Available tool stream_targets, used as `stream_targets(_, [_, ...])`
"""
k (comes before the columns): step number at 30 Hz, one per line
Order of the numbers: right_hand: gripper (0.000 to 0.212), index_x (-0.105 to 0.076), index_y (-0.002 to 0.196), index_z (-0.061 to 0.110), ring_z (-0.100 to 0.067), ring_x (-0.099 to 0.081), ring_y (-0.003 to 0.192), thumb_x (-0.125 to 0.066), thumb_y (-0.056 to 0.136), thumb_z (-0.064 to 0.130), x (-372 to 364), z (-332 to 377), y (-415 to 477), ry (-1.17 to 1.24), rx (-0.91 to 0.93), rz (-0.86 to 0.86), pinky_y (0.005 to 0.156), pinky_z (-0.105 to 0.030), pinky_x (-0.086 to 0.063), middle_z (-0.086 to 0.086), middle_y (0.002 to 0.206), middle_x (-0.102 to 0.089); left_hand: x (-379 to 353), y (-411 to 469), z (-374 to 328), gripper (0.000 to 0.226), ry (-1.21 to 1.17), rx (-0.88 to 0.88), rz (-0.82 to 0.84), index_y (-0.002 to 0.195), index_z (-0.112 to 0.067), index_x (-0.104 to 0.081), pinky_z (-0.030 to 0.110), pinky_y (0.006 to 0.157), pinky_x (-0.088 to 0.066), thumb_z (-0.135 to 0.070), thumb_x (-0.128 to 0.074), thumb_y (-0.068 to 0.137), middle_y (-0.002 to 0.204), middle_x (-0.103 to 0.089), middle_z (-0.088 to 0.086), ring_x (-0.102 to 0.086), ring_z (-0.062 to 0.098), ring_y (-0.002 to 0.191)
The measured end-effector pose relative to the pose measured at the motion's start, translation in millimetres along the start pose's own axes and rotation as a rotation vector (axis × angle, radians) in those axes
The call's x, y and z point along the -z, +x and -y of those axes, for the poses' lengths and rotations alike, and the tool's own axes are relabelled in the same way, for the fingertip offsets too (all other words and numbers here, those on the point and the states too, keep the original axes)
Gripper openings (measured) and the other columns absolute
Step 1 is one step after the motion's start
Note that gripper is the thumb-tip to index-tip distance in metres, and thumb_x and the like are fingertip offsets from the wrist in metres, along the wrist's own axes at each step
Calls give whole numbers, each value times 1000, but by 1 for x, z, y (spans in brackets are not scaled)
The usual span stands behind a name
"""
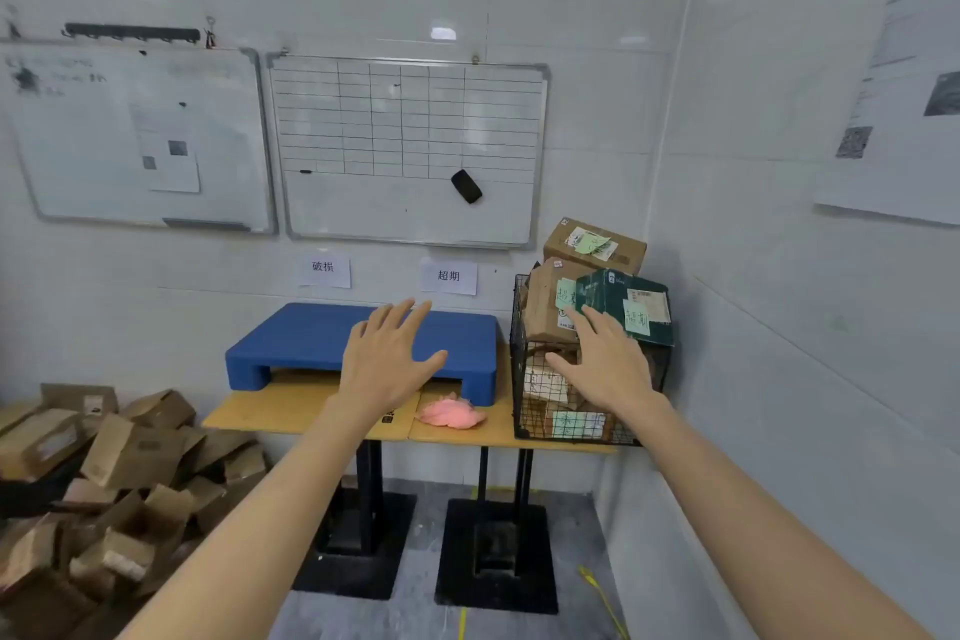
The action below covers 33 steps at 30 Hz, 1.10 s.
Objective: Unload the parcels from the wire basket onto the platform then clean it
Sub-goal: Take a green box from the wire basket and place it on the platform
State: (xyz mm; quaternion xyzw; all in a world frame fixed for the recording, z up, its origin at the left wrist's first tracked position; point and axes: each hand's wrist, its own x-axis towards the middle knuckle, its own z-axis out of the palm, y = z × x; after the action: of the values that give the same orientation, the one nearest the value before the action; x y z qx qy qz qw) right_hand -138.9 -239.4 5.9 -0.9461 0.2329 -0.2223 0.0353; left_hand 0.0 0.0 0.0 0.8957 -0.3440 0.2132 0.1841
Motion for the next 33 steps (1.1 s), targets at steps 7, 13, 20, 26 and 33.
stream_targets(7, [75,-19,157,27,-24,-16,150,-48,95,59,-37,-25,86,-33,-64,8,118,-47,-26,-2,164,-20,-57,94,22,82,-9,-47,16,153,-27,-29,41,114,-25,-67,-27,82,158,-33,-2,-27,22,144])
stream_targets(13, [75,-21,156,24,-25,-18,150,-50,95,57,-49,-61,155,-54,-130,-51,118,-45,-26,-4,163,-22,-100,185,28,79,-26,-129,14,153,-25,-33,43,113,-27,-68,-34,86,156,-36,-1,-31,24,143])
stream_targets(20, [76,-20,157,26,-24,-17,150,-50,94,58,-91,-106,186,-83,-258,13,116,-46,-29,-3,163,-19,-169,248,9,75,-65,-229,100,152,-24,-33,45,115,-26,-64,-41,89,157,-35,1,-29,25,145])
stream_targets(26, [79,-23,155,26,-25,-25,146,-55,91,58,-113,-151,211,-97,-295,14,109,-48,-40,-3,160,-27,-216,280,-29,91,-108,-297,124,153,-27,-32,42,115,-25,-72,-20,75,157,-35,-2,-29,22,144])
stream_targets(33, [81,-22,155,24,-25,-26,144,-60,90,55,-134,-216,236,-78,-301,44,108,-44,-38,-4,159,-27,-268,310,-82,91,-169,-346,123,152,-27,-32,41,113,-26,-70,-19,74,156,-35,-3,-30,21,143])
